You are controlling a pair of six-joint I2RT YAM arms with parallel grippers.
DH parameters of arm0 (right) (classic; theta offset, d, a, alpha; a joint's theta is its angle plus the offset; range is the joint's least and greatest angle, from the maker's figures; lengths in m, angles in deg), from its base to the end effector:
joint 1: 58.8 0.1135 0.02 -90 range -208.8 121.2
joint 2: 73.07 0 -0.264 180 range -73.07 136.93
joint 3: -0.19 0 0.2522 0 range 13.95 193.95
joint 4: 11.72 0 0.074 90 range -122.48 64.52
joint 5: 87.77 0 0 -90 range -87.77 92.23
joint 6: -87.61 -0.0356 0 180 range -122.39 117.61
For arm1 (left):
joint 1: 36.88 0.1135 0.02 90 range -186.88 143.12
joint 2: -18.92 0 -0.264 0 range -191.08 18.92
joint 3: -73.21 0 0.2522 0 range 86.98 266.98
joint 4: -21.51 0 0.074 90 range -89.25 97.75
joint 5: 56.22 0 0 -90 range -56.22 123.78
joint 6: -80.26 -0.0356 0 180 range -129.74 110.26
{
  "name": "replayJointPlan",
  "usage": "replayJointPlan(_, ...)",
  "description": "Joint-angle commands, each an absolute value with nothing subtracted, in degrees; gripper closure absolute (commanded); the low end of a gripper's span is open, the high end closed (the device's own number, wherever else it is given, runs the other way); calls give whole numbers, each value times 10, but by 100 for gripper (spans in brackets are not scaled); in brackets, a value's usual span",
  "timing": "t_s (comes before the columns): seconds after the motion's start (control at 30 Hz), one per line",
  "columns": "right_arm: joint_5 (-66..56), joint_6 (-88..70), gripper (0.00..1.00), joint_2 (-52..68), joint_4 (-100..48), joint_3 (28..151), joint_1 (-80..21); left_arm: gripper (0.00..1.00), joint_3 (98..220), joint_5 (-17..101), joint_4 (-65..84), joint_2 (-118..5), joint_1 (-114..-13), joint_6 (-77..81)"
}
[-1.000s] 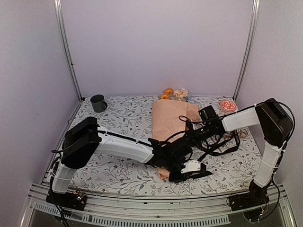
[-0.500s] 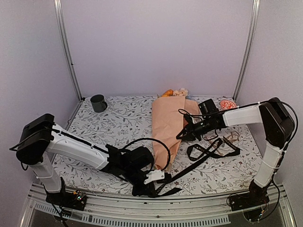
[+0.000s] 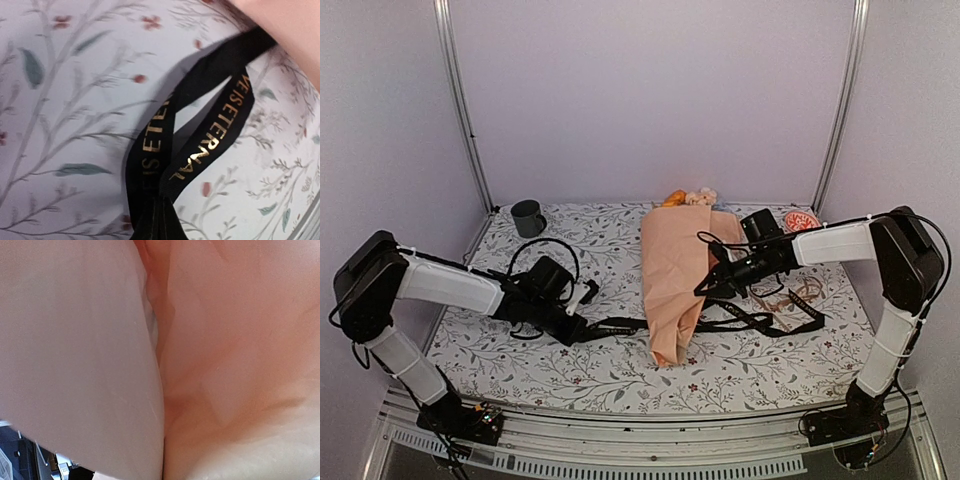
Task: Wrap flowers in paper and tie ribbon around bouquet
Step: Pick up the right side of the ribbon from the center of the board.
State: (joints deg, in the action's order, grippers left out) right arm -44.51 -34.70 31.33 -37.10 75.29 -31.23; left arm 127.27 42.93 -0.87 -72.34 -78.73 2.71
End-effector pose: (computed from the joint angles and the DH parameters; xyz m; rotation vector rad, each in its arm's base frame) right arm 0.3093 0.1907 0.1655 -0.2556 2.6723 1.4184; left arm 0.2062 -0.1923 0.1308 0.7399 2.5893 -0.5257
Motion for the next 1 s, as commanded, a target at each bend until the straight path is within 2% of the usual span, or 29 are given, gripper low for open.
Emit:
replayJointPlan(0.0,-482,-319,99,317,-373,751,-316,100,1310,334,19,-693,-676,56)
replayJointPlan(0.13,-489,-309,99,338,-371,746,-316,100,1353,344,46,-660,-599,35)
replayJointPlan(0.3,-493,-302,99,369,-361,745,-316,100,1430,332,14,-641,-578,-25)
replayJointPlan(0.57,-490,-299,100,403,-352,748,-316,100,1529,414,14,-575,-609,-86)
replayJointPlan(0.73,-490,-297,99,410,-352,744,-316,100,1632,359,-20,-565,-643,-120)
replayJointPlan(0.97,-493,-284,99,415,-367,749,-319,100,1685,339,0,-593,-658,-162)
